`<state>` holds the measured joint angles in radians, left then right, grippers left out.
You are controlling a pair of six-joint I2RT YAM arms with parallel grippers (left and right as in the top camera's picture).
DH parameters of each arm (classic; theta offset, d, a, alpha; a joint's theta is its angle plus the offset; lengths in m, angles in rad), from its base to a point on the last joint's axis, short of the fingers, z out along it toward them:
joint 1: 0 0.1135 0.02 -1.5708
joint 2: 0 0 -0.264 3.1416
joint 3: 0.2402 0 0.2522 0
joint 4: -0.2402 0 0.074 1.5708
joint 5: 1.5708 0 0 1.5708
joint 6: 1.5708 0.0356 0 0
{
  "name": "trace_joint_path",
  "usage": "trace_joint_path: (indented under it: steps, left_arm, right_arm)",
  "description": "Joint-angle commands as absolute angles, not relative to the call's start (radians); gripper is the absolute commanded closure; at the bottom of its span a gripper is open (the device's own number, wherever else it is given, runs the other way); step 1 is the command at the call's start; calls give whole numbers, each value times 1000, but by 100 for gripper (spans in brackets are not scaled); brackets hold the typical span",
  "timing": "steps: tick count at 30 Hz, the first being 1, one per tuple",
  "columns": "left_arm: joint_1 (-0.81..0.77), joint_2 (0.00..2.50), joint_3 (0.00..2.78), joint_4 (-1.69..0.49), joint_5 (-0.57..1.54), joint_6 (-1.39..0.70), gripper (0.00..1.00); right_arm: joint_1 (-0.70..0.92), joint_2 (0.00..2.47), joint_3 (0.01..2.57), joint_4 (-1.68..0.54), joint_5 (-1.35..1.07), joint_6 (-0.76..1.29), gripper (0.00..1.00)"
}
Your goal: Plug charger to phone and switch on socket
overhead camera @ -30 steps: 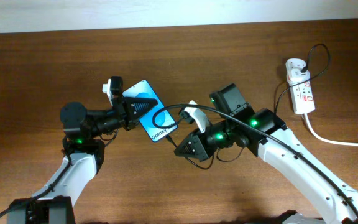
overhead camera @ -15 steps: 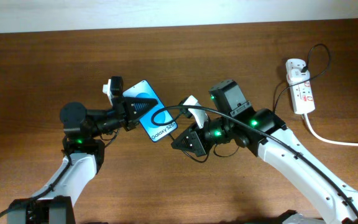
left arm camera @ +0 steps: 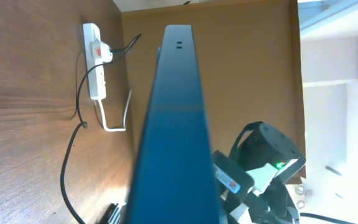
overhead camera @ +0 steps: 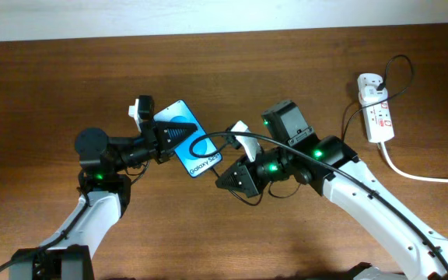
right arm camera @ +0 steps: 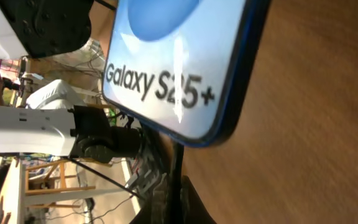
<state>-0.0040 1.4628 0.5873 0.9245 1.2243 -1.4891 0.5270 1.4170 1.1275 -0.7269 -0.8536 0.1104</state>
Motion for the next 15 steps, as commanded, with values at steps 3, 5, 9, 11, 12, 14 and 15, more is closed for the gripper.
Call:
trace_joint_path:
  steps: [3,5,9,11,12,14,15]
  left_arm:
    - [-2,1459,614,934,1235,-1499,100]
    - [-2,1459,614,934,1235,-1499,100]
    - [-2,1459,614,934,1223,-1499,100]
    - [-2,1459,614,933,1216,-1504,100]
    - [-2,1459,614,933,1205,-1507,100]
    - [-2,1459,614,934,1180,-1506,100]
    - [-2,1459,614,934,1174,-1506,100]
  right_arm:
    - [454,1371,1131,-865,-859,109,96]
    - [453,1326,1131,-888,-858,80,96]
    - [466,1271,1131,-848,-760,38,96]
    - [470,1271,1131,-845,-767,38,96]
    - [485,1271,1131,-844,-785,38,96]
    - [514,1271,1131,-837,-854,38,96]
    - [529,1271,1131,-833,-873,38,96]
